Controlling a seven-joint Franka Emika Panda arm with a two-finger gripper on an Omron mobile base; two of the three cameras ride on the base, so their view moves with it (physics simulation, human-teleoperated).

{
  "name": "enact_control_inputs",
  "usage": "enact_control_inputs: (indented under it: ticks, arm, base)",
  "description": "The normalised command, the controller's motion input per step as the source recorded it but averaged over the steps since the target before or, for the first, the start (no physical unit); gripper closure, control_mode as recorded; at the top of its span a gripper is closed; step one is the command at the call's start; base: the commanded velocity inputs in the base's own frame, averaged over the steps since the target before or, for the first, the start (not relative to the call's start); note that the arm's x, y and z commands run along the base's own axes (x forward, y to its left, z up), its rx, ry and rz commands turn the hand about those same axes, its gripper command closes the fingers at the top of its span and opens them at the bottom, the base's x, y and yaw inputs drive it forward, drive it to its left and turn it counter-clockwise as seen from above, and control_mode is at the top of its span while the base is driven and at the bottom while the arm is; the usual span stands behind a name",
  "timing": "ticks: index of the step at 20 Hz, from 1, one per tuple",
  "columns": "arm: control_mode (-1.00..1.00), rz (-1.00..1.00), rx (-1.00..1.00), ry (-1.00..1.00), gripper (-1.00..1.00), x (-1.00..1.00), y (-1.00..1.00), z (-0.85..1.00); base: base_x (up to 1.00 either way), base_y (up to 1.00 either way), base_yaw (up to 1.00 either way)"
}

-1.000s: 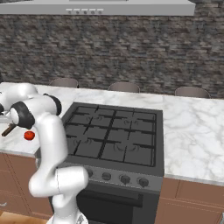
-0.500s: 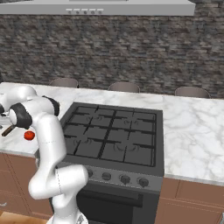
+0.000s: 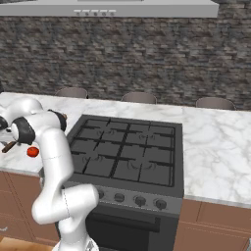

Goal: Place the pan on the front right burner on the stove. Then place the tomato and the onion in the pan and turn on the front right burner.

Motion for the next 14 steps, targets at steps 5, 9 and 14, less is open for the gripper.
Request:
enact_control_inputs:
  ticks: [5, 9, 14]
  arm:
    - [-1.00, 0.00, 0.00, 0.06, -1.00, 0.23, 0.07, -0.29]
    - [-1.00, 0.00, 0.00, 0.06, -1.00, 0.22, 0.06, -0.26]
    - [-1.00, 0.00, 0.00, 0.07, 1.00, 0.21, 0.09, -0.23]
  base:
    - [0.00, 0.00, 0.00]
    - [0.00, 0.00, 0.00]
    - [0.00, 0.00, 0.00]
